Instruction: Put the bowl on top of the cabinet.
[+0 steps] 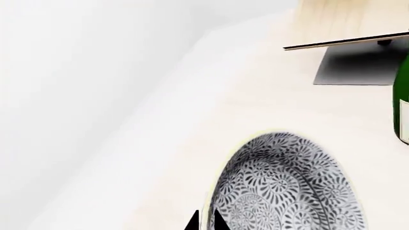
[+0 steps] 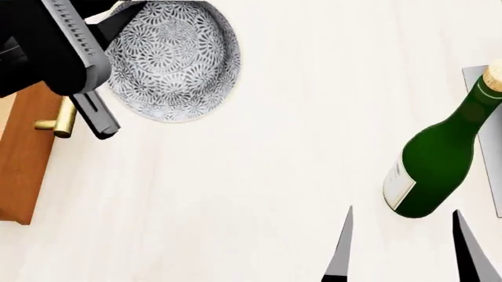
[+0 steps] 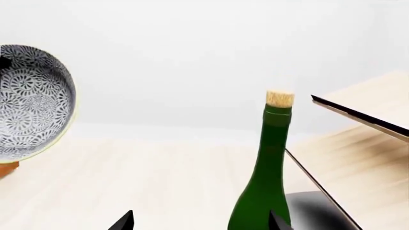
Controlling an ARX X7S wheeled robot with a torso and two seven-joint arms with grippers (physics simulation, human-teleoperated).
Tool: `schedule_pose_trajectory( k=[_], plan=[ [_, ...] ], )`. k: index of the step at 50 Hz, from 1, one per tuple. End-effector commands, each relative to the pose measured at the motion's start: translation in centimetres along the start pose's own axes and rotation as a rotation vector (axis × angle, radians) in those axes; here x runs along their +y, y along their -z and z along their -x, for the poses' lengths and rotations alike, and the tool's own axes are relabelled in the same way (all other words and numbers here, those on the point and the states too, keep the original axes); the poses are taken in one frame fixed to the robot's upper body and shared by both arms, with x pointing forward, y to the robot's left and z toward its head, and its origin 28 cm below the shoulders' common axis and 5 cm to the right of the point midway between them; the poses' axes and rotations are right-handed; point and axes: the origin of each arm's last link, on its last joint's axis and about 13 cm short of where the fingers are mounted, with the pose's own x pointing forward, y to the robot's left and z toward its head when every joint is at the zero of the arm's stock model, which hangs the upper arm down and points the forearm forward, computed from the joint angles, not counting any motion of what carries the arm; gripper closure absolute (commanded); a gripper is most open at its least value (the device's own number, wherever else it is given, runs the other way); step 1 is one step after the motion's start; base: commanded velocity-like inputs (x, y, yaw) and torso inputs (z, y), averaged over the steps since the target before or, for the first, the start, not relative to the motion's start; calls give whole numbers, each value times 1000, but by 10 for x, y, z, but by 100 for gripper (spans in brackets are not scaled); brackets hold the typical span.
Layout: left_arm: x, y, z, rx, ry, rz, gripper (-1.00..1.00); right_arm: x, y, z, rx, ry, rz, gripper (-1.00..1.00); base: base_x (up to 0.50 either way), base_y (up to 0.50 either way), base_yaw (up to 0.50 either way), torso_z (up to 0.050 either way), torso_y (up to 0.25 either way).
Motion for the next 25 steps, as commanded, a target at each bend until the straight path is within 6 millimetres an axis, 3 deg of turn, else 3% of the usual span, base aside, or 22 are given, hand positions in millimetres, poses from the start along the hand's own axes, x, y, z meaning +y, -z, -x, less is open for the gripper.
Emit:
schedule_pose_trajectory(
  k=[1,4,5,14,25],
  plan=[
    [31,-22,8,-64,-168,51,100,-2,-3,-2,-11,8,19,-100,0,0,0,0,0],
    [35,-24,9,-69,-196,55,100,-2,-3,-2,-11,8,19,-100,0,0,0,0,0],
    [46,-29,11,-86,-273,88,100,-2,-4,-3,-13,8,20,-100,0,0,0,0,0],
    [81,-39,23,-129,-499,188,100,-2,-5,-3,-16,7,22,-100,0,0,0,0,0],
    [115,-36,33,-125,-678,414,100,-2,-3,-3,-12,6,22,-100,0,0,0,0,0]
  ],
)
